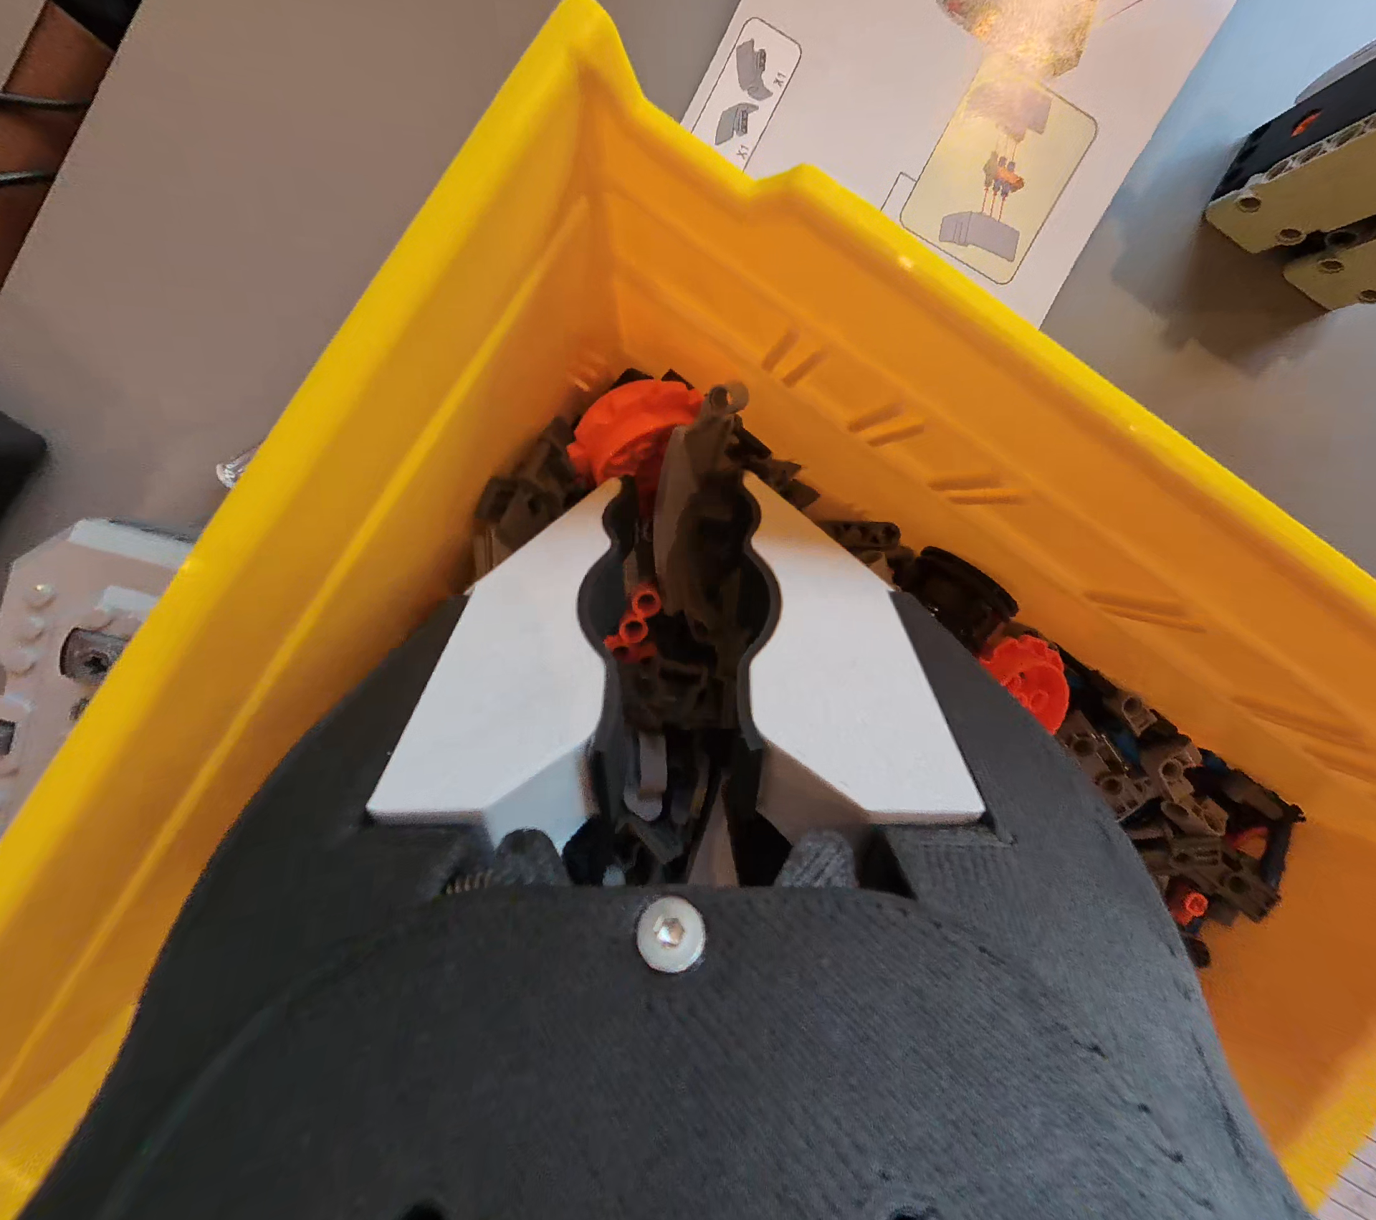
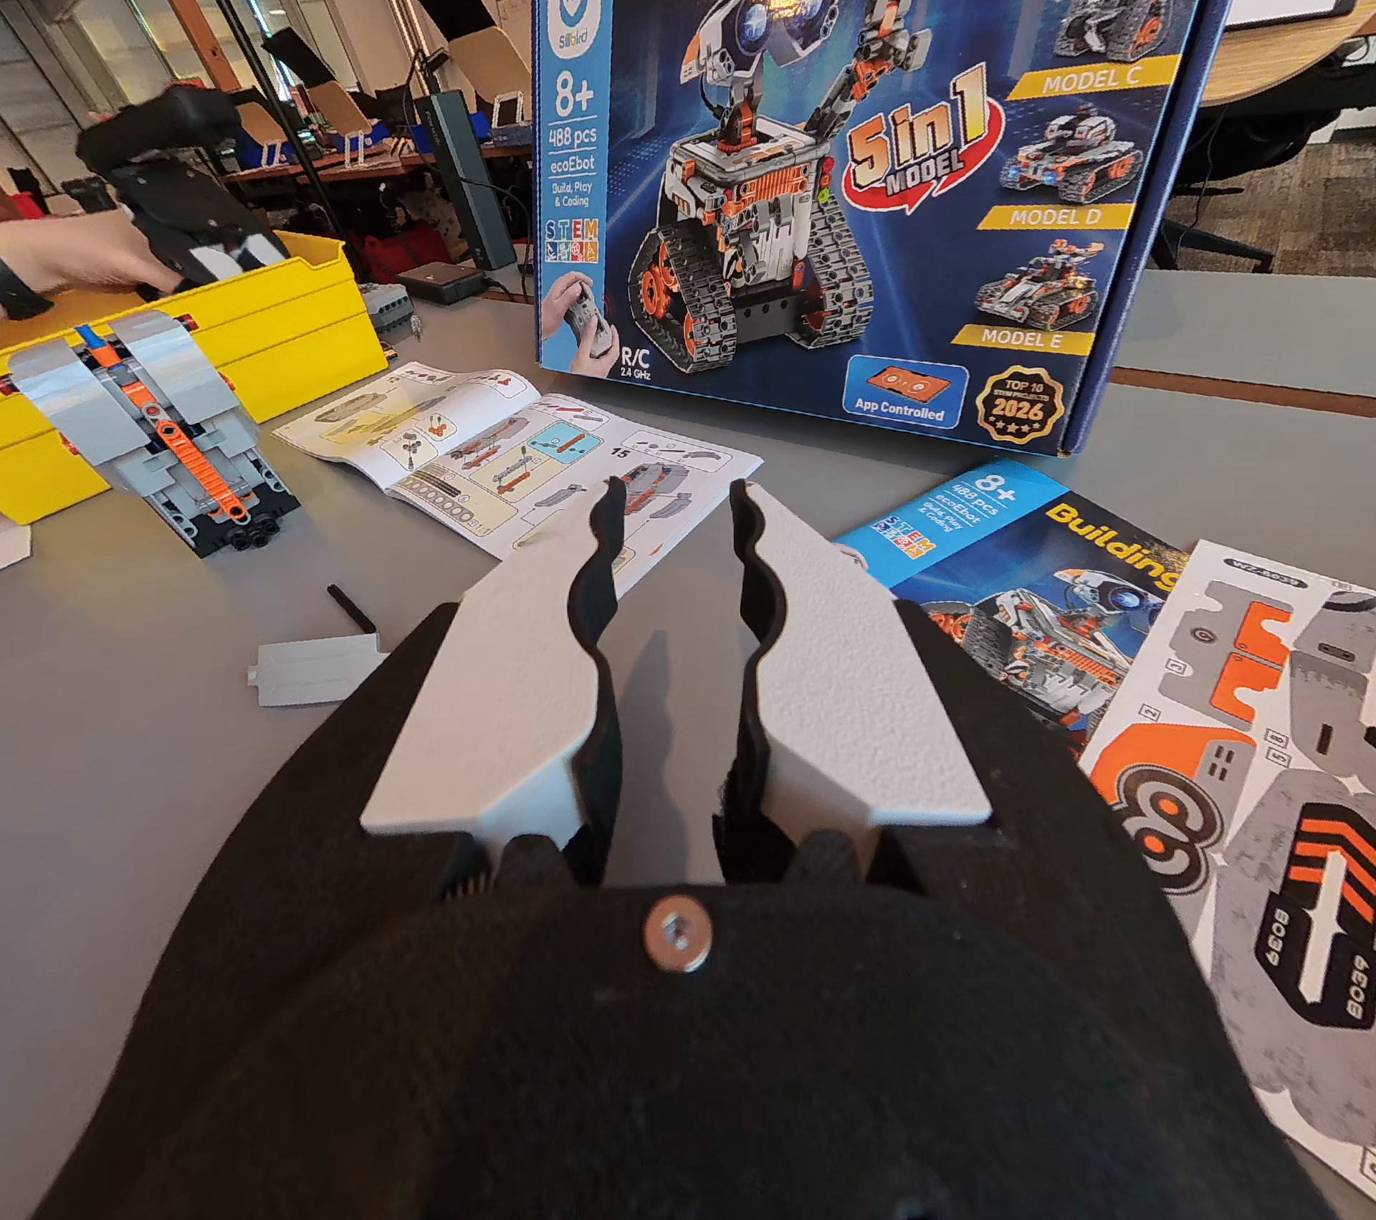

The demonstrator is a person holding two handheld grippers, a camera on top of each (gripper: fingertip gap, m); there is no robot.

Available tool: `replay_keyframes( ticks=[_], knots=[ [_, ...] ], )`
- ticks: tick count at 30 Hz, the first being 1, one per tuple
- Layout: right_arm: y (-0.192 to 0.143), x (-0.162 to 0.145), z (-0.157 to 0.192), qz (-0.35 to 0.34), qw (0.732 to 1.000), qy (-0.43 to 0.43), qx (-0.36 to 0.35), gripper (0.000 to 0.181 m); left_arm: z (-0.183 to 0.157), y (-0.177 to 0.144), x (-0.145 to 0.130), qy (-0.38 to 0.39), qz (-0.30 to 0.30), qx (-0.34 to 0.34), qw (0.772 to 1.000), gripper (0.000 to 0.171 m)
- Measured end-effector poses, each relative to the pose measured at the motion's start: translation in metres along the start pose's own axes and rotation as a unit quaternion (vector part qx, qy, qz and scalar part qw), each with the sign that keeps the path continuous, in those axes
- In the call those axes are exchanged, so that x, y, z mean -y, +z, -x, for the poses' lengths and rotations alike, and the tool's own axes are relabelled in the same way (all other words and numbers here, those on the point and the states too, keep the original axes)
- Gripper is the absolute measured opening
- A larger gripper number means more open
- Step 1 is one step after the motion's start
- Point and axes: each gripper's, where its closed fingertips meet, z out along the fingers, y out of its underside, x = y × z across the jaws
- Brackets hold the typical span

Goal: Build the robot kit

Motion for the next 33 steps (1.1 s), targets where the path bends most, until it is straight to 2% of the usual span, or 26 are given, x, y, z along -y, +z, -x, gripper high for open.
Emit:
replay_keyframes(
  ticks=[2, 4, 9, 14, 18, 22, 25, 29, 33],
  knots=[
    [0.001, -0.001, 0.001, 0.002, 1.000, 0.000, 0.002, 0.027, 0.000, 0.000, -0.001, -0.002, -0.001, -0.007, 1.000, 0.018],
    [0.001, -0.001, 0.002, 0.004, 1.000, -0.002, 0.004, 0.027, 0.001, -0.004, 0.000, 0.003, -0.010, -0.003, 1.000, 0.002],
    [0.003, -0.001, 0.005, 0.003, 1.000, -0.001, 0.010, 0.027, 0.004, -0.031, -0.003, -0.007, -0.048, 0.030, 0.998, 0.000],
    [0.003, 0.003, 0.009, -0.003, 1.000, 0.001, 0.017, 0.027, 0.002, -0.084, 0.005, -0.039, -0.143, 0.097, 0.984, 0.000],
    [0.001, 0.008, 0.016, -0.013, 1.000, -0.001, 0.027, 0.027, -0.039, -0.134, 0.027, -0.036, -0.232, 0.145, 0.961, 0.001],
    [-0.002, 0.015, 0.027, -0.025, 0.999, -0.005, 0.040, 0.027, -0.107, -0.156, 0.047, 0.022, -0.246, 0.251, 0.936, 0.000],
    [-0.005, 0.021, 0.035, -0.033, 0.998, -0.016, 0.047, 0.027, -0.162, -0.136, 0.063, 0.050, -0.234, 0.307, 0.921, 0.000],
    [-0.009, 0.025, 0.040, -0.037, 0.998, -0.025, 0.049, 0.027, -0.236, -0.063, 0.095, 0.116, -0.178, 0.318, 0.924, 0.000],
    [-0.013, 0.033, 0.040, -0.051, 0.997, -0.017, 0.051, 0.027, -0.285, 0.008, 0.136, 0.229, -0.114, 0.353, 0.900, 0.000]
  ],
)
